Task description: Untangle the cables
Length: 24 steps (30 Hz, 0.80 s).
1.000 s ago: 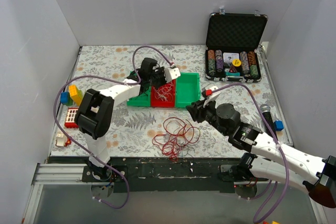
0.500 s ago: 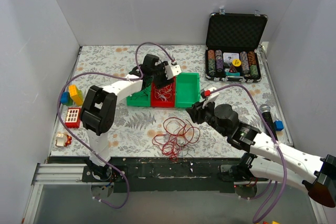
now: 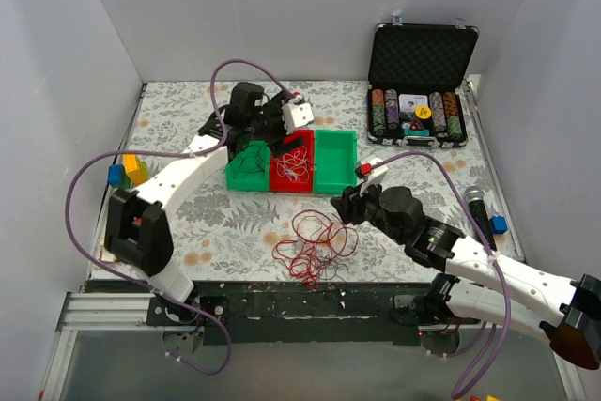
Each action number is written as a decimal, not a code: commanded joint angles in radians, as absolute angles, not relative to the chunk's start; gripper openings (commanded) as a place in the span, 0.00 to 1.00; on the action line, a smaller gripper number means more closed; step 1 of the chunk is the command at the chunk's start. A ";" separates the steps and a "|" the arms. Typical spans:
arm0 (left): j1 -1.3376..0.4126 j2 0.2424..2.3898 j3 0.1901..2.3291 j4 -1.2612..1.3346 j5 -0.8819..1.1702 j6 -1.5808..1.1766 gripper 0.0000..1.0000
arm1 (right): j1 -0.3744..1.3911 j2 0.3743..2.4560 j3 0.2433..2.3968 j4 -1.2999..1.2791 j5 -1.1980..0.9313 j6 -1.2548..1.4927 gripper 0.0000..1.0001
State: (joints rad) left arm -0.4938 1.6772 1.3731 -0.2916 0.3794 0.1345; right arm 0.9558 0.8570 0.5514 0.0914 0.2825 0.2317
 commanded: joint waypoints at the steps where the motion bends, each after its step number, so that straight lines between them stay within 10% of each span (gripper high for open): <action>1: -0.500 1.465 1.312 -0.509 0.676 0.150 0.87 | 0.954 0.810 0.522 0.074 0.279 0.254 0.53; 7: -0.571 1.345 1.019 -0.650 0.759 0.334 0.89 | 0.953 0.776 0.433 0.068 0.302 0.319 0.53; 24: -0.587 1.644 1.123 -0.929 0.822 0.508 0.63 | 0.945 0.824 0.466 0.057 0.348 0.295 0.53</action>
